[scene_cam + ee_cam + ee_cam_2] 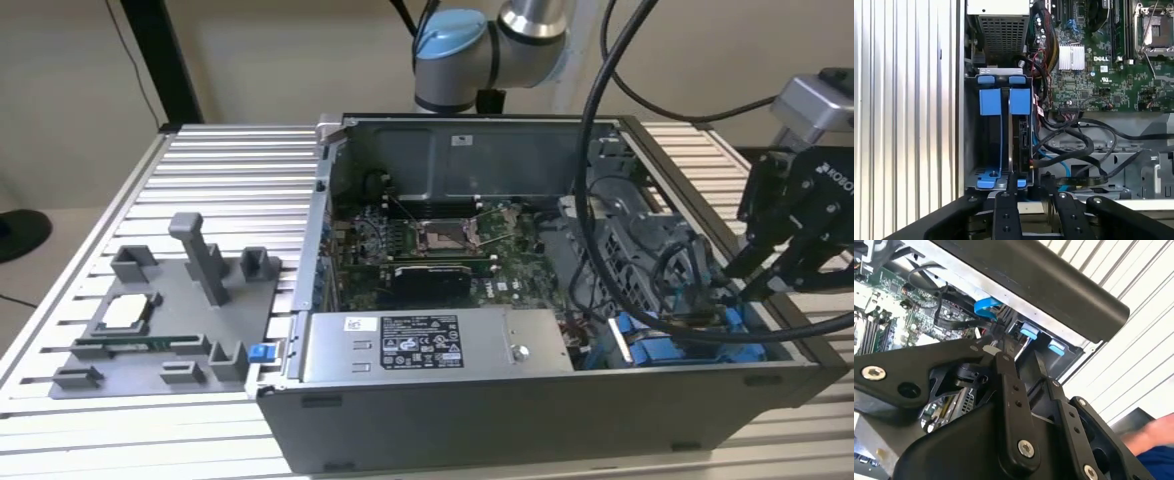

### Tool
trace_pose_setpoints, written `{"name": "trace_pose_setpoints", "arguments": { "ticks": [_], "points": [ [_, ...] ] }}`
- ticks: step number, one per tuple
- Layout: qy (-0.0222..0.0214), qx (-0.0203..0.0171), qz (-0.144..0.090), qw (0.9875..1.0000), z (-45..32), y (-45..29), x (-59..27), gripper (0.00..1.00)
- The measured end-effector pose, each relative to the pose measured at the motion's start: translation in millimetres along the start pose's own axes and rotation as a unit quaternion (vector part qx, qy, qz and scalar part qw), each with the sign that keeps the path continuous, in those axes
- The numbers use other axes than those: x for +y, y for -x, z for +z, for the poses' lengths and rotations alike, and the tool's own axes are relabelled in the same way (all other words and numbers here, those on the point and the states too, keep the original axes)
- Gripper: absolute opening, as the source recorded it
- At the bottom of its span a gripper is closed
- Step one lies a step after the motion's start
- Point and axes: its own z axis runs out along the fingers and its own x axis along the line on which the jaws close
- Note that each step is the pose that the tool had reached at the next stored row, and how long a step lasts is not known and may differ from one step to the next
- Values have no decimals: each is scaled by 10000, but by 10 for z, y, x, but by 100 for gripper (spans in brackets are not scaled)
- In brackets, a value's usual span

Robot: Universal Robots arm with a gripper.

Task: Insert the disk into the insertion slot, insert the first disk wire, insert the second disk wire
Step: 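Insert the first disk wire, then insert the second disk wire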

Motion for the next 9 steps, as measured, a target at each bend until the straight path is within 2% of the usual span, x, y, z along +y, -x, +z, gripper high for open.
{"name": "trace_pose_setpoints", "arguments": {
  "ticks": [2,3,4,7,8,9],
  "points": [
    [2,-45,-4,10000,3,0,-1,100],
    [2,-82,-9,10000,4,0,-1,100],
    [3,-133,-15,9999,7,0,-2,100],
    [2,-335,-37,9994,15,0,-3,100],
    [2,-373,-41,9993,22,-1,-4,100],
    [3,-390,-43,9992,28,-3,-5,100]
  ]
}}
